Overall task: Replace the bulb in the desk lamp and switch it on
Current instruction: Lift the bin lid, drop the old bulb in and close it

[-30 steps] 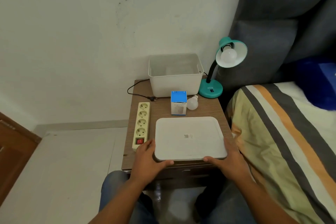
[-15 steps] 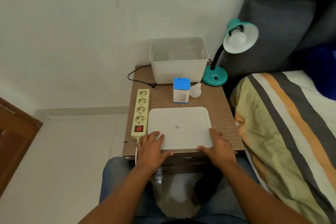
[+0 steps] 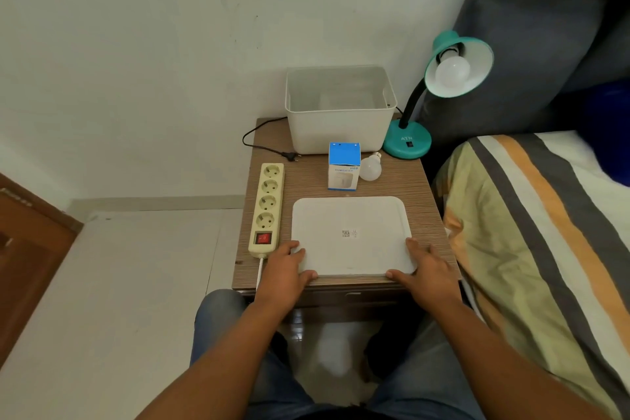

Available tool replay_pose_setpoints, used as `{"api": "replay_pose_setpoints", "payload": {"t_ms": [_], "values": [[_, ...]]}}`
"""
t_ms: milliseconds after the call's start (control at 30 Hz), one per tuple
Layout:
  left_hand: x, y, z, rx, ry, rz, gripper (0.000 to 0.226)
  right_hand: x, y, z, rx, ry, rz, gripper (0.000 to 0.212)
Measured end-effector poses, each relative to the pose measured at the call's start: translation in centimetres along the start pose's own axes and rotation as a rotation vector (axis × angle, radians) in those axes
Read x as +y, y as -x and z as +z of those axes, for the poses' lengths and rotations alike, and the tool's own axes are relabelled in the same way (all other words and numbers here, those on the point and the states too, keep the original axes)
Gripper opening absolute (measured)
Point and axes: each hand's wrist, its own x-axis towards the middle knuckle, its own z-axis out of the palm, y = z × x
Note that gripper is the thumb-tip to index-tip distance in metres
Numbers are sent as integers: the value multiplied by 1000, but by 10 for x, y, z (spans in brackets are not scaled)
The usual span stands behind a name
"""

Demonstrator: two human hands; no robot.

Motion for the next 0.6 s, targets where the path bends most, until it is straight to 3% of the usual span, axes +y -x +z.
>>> {"api": "replay_pose_setpoints", "payload": {"t_ms": [500,600], "values": [[28,-49,-64,101,77,-10,54,-47,-51,-43,89,-175,-64,59],[35,-80,-89,146,185,-55,64,-62,-77,-54,67,-195,-71,59]]}}
